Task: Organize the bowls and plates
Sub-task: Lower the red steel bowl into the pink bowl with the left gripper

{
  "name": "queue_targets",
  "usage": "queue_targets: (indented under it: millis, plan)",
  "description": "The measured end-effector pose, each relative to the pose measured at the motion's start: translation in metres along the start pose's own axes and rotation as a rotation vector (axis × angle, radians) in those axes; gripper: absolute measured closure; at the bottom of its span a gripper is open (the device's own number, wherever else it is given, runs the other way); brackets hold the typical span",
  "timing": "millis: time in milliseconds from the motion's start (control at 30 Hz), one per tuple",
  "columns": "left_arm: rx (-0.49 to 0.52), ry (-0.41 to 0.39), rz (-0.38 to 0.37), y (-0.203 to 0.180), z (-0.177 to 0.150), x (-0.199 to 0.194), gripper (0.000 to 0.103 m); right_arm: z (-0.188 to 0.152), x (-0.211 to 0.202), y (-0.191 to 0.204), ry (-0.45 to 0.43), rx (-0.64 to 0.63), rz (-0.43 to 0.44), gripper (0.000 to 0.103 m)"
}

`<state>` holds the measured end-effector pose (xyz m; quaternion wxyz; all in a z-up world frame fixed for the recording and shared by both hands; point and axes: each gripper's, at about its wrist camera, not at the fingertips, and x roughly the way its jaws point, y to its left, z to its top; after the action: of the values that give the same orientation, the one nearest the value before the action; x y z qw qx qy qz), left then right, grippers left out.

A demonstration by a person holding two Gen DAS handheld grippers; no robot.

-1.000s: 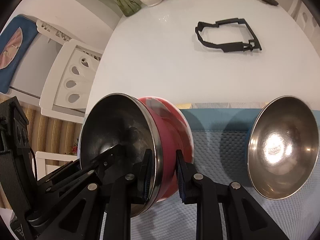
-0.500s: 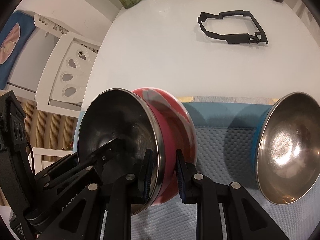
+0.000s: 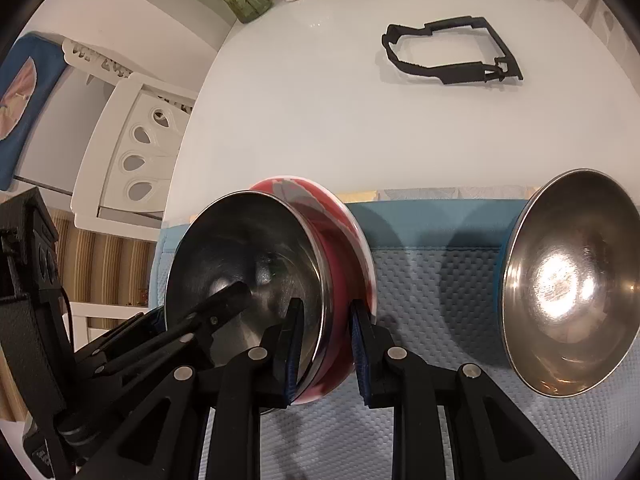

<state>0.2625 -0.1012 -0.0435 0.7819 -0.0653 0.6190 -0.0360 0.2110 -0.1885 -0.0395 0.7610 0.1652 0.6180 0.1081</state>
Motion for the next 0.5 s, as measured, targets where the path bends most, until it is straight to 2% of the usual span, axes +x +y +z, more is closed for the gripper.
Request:
queue_targets:
  millis: [367, 500]
  plan:
    - [0.040, 0.001, 0.067, -0.009, 0.000, -0.003, 0.070, -0.005, -0.010, 0.000, -0.035, 0.004, -0.027, 0.081]
    - [0.034, 0.004, 0.066, -0.008, 0.000, -0.004, 0.070, -0.006, -0.012, -0.003, -0.041, 0.018, -0.013, 0.081]
